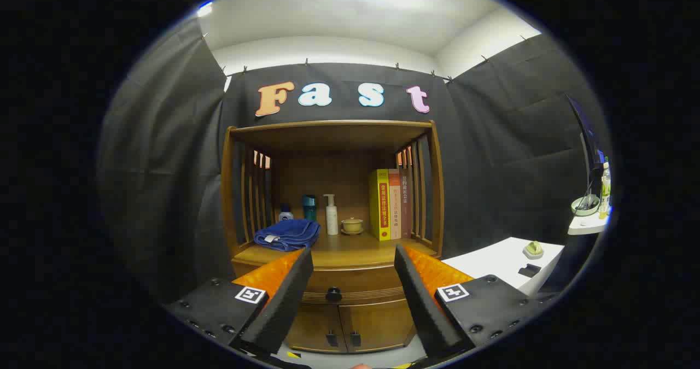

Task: Pull open the drawer, take out the items inside it, and place them on the countertop above the cabinet.

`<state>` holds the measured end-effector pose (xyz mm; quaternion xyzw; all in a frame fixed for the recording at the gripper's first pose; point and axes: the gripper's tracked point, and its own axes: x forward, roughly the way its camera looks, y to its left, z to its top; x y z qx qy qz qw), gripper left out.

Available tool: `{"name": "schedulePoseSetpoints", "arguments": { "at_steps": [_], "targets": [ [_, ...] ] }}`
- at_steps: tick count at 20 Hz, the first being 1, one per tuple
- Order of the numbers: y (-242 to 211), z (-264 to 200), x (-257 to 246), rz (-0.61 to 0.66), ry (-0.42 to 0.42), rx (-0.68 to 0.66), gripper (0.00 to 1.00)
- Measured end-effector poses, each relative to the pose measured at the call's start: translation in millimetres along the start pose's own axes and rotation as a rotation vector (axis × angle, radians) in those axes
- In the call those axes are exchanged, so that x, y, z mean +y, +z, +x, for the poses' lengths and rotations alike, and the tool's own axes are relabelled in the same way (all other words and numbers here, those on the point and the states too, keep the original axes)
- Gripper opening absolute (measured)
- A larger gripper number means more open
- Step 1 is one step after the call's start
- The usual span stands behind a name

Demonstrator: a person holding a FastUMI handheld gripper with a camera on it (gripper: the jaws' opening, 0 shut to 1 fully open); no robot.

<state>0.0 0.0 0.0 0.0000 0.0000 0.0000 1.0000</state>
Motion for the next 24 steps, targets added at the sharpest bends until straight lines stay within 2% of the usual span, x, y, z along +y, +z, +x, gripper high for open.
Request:
{"name": "schedulePoseSetpoints", "arguments": {
  "at_steps": [24],
  "targets": [
    [-5.1, -1.0, 0.6, 0.008, 0.002, 0.018, 0.98]
  ]
}}
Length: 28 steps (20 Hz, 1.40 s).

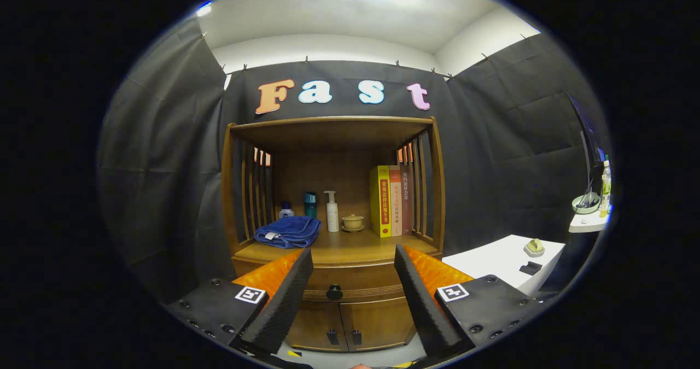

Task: Pull open the drawer, take out the items inside it, and place them on the countertop above the cabinet.

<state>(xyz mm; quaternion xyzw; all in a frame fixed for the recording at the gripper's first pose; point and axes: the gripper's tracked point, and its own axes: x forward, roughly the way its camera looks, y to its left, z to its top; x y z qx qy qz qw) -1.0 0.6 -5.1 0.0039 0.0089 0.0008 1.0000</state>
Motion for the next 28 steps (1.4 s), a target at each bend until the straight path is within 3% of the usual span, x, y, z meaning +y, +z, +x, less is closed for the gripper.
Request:
{"name": "schedulePoseSetpoints", "arguments": {
  "at_steps": [13, 20, 28],
  "targets": [
    [-8.0, 6.9, 6.5, -0.001, 0.006, 0.002, 0.98],
    [-35.9, 30.0, 14.2, 0.018, 0.047, -0.001, 0.98],
    [-139.0, 80.3, 30.0, 0.053, 0.068, 0.066, 0.99]
  ]
}}
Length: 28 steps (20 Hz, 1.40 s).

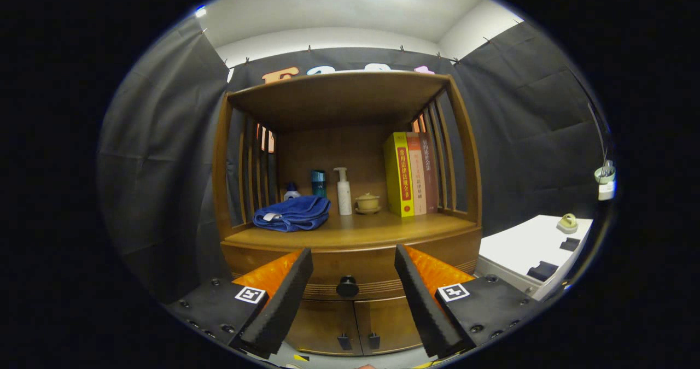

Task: Pull open the drawer, take out the items inside it, and place them on the countertop above the cabinet.

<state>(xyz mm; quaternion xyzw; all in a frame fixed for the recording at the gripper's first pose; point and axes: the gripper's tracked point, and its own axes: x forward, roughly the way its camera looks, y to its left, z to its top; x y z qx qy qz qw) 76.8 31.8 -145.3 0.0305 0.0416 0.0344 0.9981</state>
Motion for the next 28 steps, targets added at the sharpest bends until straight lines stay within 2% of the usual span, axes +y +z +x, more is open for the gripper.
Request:
{"name": "schedulePoseSetpoints", "arguments": {
  "at_steps": [5, 13, 16, 23, 28],
  "targets": [
    [-63.8, 25.8, 1.1, -0.010, -0.008, 0.091, 0.99],
    [-130.0, 65.6, 3.5, -0.072, 0.000, 0.207, 0.99],
    [-143.9, 69.4, 1.5, -0.073, -0.002, 0.237, 0.94],
    [-148.1, 77.8, 5.9, -0.101, 0.000, 0.239, 0.80],
    [-150.0, 81.8, 12.3, -0.106, -0.004, 0.237, 0.51]
  ]
}}
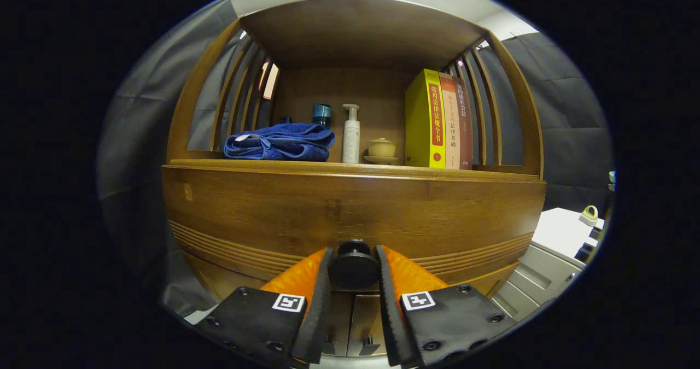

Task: Pull open the drawer, take out the items inside it, and place them on the countertop above the cabinet.

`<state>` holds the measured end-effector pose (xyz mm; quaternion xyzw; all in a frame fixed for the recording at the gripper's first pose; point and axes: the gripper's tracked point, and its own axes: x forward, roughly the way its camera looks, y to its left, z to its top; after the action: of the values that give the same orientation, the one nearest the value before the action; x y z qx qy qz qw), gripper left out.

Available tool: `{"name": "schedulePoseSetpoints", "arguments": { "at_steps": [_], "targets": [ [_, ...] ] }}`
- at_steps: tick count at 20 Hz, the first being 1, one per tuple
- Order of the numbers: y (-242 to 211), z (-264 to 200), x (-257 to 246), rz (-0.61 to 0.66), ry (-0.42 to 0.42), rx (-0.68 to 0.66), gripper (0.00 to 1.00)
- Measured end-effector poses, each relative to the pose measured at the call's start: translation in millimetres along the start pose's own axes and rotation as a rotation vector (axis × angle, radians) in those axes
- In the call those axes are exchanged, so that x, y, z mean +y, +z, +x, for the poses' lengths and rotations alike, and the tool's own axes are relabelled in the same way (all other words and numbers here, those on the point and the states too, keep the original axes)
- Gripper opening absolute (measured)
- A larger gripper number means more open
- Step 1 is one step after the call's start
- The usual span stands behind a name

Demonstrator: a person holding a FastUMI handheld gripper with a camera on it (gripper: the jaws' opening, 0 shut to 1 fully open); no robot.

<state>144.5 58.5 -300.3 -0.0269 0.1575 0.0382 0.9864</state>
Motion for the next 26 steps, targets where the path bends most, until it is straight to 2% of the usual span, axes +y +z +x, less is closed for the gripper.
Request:
{"name": "schedulePoseSetpoints", "arguments": {
  "at_steps": [4, 14, 26],
  "targets": [
    [4.8, 9.0, -4.3, 0.001, -0.009, -0.006, 0.39],
    [17.0, 17.7, -6.6, 0.062, -0.006, -0.035, 0.39],
    [19.3, 20.3, -6.7, 0.012, 0.005, -0.028, 0.38]
  ]
}}
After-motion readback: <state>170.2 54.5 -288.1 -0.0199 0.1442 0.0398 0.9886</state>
